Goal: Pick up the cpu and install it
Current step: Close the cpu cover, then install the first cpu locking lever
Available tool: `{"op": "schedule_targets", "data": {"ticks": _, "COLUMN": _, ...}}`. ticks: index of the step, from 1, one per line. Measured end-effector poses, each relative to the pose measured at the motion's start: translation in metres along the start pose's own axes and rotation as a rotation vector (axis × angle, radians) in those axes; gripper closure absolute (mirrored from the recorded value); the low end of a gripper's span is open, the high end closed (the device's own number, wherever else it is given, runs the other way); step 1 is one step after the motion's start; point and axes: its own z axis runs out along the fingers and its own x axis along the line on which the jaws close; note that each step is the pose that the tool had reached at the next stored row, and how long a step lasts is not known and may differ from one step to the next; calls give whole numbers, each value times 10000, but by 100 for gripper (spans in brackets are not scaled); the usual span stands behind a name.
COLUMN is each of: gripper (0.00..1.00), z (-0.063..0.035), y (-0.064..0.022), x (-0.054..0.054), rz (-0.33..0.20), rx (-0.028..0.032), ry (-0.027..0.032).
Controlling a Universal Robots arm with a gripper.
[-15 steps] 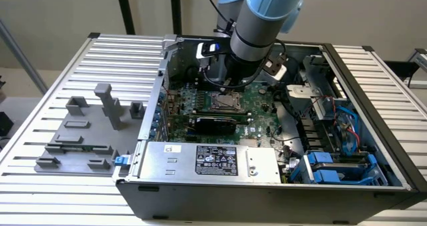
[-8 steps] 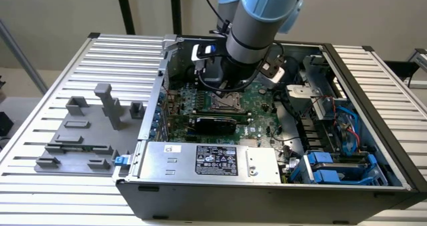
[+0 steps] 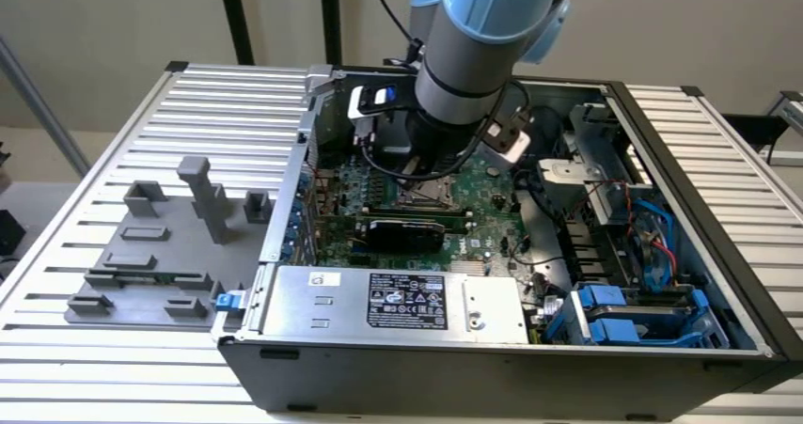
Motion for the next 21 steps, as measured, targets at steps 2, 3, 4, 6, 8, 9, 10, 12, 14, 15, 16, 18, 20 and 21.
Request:
{"op": "schedule_targets", "data": {"ticks": 2, "gripper": 89, "z": -19, "y": -5, "x": -38, "rz": 2, "rx": 2, "ry": -3}}
{"op": "schedule_targets", "data": {"ticks": 3, "gripper": 89, "z": -19, "y": -10, "x": -47, "rz": 2, "rx": 5, "ry": -3}}
{"op": "schedule_targets", "data": {"ticks": 4, "gripper": 89, "z": -18, "y": -16, "x": -51, "rz": 3, "rx": 8, "ry": -5}}
{"op": "schedule_targets", "data": {"ticks": 6, "gripper": 89, "z": -13, "y": -28, "x": -61, "rz": 6, "rx": 9, "ry": -5}}
{"op": "schedule_targets", "data": {"ticks": 8, "gripper": 89, "z": -2, "y": -40, "x": -74, "rz": 7, "rx": 11, "ry": -6}}
{"op": "schedule_targets", "data": {"ticks": 9, "gripper": 89, "z": 6, "y": -45, "x": -80, "rz": 8, "rx": 12, "ry": -9}}
{"op": "schedule_targets", "data": {"ticks": 10, "gripper": 89, "z": 19, "y": -49, "x": -88, "rz": 9, "rx": 11, "ry": -12}}
{"op": "schedule_targets", "data": {"ticks": 12, "gripper": 89, "z": 44, "y": -55, "x": -99, "rz": 10, "rx": 7, "ry": -20}}
{"op": "schedule_targets", "data": {"ticks": 14, "gripper": 89, "z": 75, "y": -64, "x": -101, "rz": 11, "rx": -1, "ry": -31}}
{"op": "schedule_targets", "data": {"ticks": 15, "gripper": 89, "z": 89, "y": -69, "x": -102, "rz": 12, "rx": -5, "ry": -35}}
{"op": "schedule_targets", "data": {"ticks": 16, "gripper": 89, "z": 103, "y": -74, "x": -103, "rz": 13, "rx": -9, "ry": -41}}
{"op": "schedule_targets", "data": {"ticks": 18, "gripper": 89, "z": 128, "y": -88, "x": -110, "rz": 12, "rx": -14, "ry": -46}}
{"op": "schedule_targets", "data": {"ticks": 20, "gripper": 89, "z": 152, "y": -107, "x": -124, "rz": 13, "rx": -18, "ry": -54}}
{"op": "schedule_targets", "data": {"ticks": 21, "gripper": 89, "z": 177, "y": -127, "x": -137, "rz": 15, "rx": -25, "ry": -62}}
